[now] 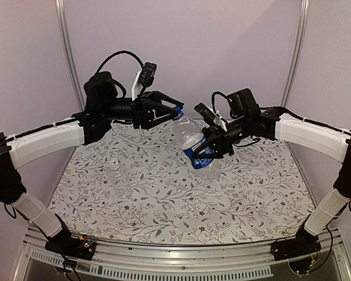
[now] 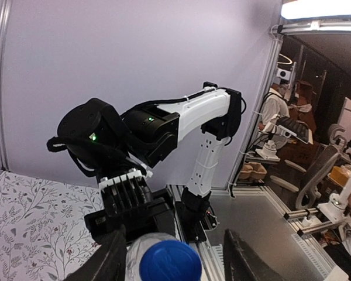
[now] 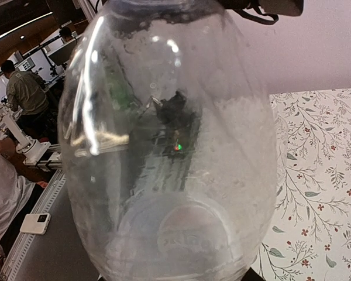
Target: Unscrew the bottle caps
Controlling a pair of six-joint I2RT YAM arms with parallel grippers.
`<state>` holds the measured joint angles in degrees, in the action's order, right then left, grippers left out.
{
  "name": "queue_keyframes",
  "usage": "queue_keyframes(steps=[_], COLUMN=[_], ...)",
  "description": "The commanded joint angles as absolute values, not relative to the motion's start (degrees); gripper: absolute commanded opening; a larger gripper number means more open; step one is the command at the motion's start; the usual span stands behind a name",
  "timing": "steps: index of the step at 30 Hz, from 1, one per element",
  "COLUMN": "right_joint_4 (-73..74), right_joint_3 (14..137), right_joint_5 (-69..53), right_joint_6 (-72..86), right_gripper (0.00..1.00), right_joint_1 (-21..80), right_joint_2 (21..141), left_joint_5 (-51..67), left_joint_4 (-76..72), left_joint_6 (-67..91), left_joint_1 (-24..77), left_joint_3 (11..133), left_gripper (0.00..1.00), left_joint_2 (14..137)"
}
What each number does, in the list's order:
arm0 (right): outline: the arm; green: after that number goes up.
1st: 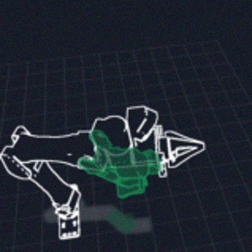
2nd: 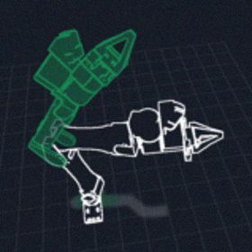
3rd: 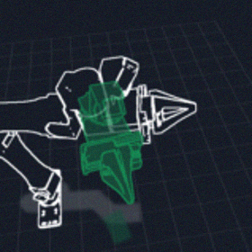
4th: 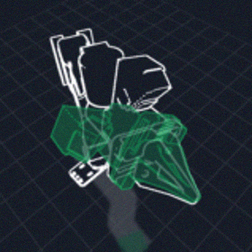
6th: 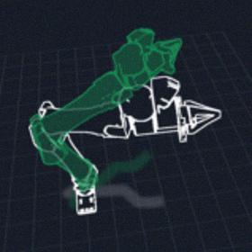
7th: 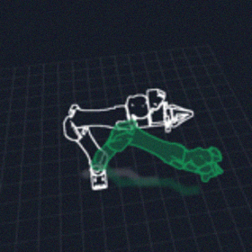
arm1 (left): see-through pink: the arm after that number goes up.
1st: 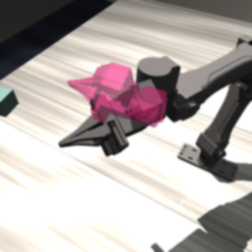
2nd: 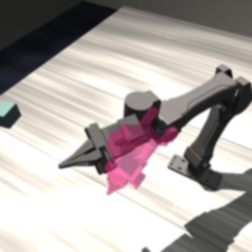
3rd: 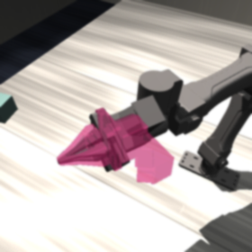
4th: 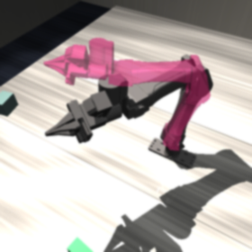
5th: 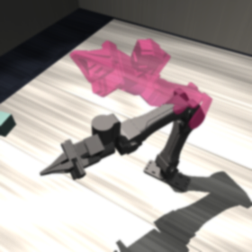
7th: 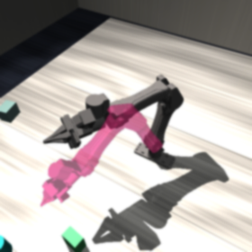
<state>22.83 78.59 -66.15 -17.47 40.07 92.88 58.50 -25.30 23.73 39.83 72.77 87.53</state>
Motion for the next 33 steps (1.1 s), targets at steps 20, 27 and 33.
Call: queue_keyframes(steps=[20, 27, 33], right_joint_4=[23.2, 23.3, 23.0], right_joint_3=[79.4, 79.9, 80.2], right_joint_5=[-63.6, -56.3, -52.4], right_joint_6=[-18.2, -16.8, -16.0], right_gripper=[0.37, 0.36, 0.35], right_joint_1=[40.1, 40.2, 40.1], right_joint_2=[93.3, 93.3, 93.3], left_joint_5=[57.7, 45.2, 20.3], left_joint_4=[-28.7, -21.6, -10.4], left_joint_6=[24.5, 23.1, 26.7], left_joint_1=[39.5, 40.3, 45.1], left_joint_3=[71.2, 69.4, 69.9], left_gripper=[0.27, 0.1, 0.06], left_joint_2=[87.5, 83.6, 80.2])
